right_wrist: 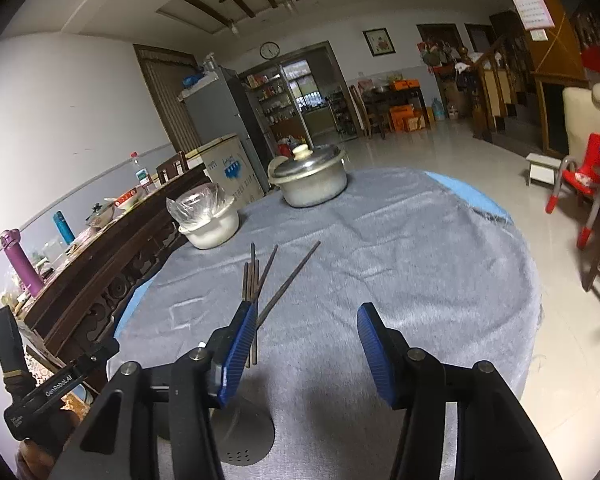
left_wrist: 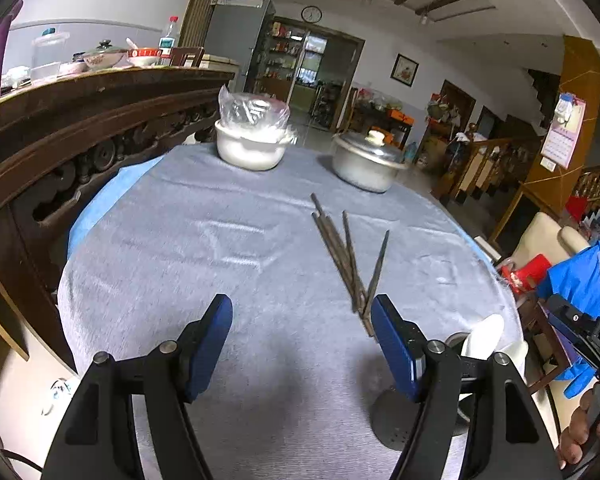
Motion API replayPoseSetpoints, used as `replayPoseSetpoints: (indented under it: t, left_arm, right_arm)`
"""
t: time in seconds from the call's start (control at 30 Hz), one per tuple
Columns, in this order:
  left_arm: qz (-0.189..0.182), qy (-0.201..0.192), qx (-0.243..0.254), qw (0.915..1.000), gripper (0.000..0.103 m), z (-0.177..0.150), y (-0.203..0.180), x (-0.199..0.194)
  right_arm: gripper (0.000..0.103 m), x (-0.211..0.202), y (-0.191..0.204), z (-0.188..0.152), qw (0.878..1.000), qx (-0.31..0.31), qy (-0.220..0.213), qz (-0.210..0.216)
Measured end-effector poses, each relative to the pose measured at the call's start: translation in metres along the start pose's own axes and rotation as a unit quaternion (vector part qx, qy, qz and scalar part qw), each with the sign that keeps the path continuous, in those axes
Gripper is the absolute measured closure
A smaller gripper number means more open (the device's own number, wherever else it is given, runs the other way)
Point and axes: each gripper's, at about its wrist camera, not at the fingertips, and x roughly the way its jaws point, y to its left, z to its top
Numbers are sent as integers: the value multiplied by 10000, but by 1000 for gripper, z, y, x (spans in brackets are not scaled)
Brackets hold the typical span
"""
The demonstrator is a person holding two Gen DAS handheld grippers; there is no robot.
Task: Organize utensils
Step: 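Move both tools over the dark chopsticks lying on the cloth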
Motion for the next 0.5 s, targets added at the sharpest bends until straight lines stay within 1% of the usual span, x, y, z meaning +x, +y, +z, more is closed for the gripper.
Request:
replayPoseSetpoints:
  t: [0.3, 0.5]
  left_arm:
    - [145, 128, 25, 9998, 30, 4, 7, 10]
    - [303, 240, 70, 9992, 30, 6, 15, 18]
  right_arm:
    - [48, 10, -6, 0, 9999, 80, 143, -14]
    - [48, 22, -10, 1, 9993, 168, 336, -17]
